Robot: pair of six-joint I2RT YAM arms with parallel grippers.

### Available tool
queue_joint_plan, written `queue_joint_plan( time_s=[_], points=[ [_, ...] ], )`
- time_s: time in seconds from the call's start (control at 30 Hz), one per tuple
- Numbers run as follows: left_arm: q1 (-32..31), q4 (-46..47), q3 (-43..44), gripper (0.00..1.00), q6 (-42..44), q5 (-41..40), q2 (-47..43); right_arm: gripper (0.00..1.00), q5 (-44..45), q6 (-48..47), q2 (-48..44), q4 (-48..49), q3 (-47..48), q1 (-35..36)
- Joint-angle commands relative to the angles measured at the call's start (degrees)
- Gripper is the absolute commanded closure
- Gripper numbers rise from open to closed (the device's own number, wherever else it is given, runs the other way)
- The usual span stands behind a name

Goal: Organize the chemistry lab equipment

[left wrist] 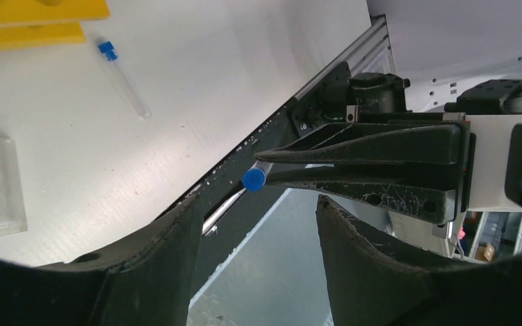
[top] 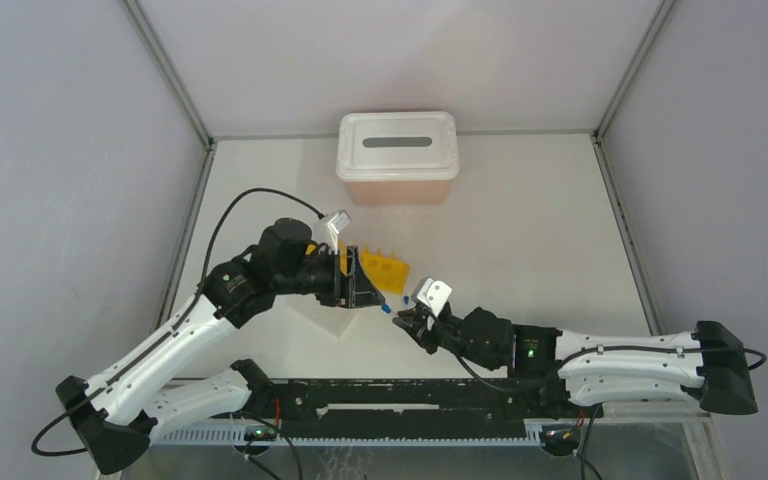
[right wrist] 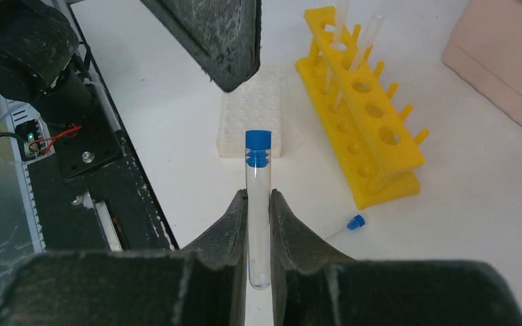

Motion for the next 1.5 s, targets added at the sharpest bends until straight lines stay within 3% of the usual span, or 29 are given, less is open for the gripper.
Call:
queue_joint_plan(
  time_s=[0.0,0.73,1.47],
  points=[
    [0.50,3.47,-2.29,0.35,-1.38,6.00,0.09,0.89,-1.68,-3.21,-0.38,3.79,2.05,0.63],
    [0.73,2.41,-3.01,0.45,0.91,10.26,3.79,0.91,-5.06,-4.64,1.95,6.20,4.09,1.12],
    [0.73,0.39,-3.73,0.68,2.95,11.28,3.66,0.93,-5.57,-4.77,2.21,6.82,4.10,0.75]
  ],
)
